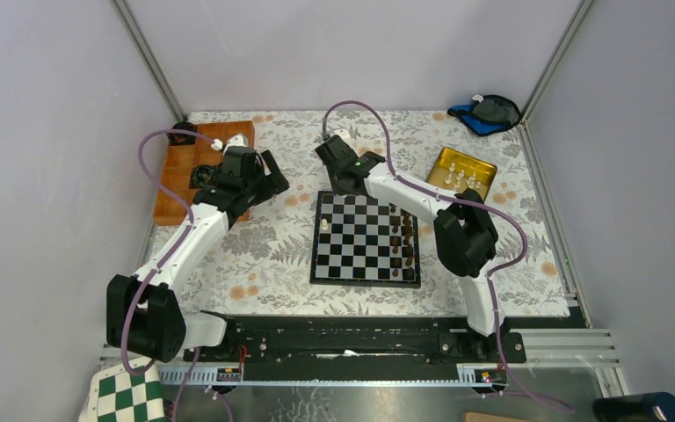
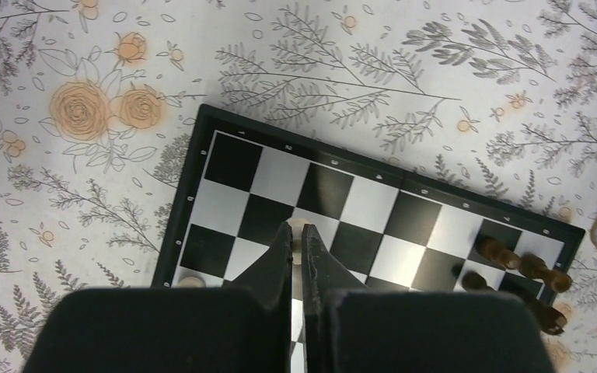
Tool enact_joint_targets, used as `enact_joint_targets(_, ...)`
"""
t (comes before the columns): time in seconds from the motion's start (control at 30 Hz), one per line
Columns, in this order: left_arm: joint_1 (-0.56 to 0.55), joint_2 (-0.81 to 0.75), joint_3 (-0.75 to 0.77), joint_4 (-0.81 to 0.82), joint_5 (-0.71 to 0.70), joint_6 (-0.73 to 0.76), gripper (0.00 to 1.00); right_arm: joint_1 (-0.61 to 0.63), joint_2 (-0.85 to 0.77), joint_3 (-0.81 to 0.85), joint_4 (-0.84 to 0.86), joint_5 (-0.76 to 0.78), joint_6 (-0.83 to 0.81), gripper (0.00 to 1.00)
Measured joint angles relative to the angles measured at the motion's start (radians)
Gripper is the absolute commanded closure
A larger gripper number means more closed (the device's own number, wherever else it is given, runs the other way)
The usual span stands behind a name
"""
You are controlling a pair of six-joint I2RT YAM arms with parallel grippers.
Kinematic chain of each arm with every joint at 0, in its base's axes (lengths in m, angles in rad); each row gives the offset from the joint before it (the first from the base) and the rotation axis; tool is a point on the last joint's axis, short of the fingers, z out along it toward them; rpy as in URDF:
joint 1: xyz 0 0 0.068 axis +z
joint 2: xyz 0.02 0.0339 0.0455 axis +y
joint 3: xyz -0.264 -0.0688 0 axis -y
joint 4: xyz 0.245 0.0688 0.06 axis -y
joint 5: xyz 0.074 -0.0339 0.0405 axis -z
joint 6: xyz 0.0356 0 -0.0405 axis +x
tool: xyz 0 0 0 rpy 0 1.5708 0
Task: Set up the chess pieces on the board
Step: Place the chess piece on the chessboard.
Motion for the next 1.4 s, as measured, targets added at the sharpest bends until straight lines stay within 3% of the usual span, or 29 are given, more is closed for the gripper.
enact_joint_targets(0.63,0.000,0.000,-0.009,-0.009,0.010,-0.003,0.09,0.040,0.164,0.185,-0.054,-0.056,-0.014,1.00)
enact_joint_targets(1.4,0.000,0.000,-0.009,-0.009,0.010,-0.002,0.09,0.072,0.209,0.201,-0.066,-0.079,-0.015,1.00)
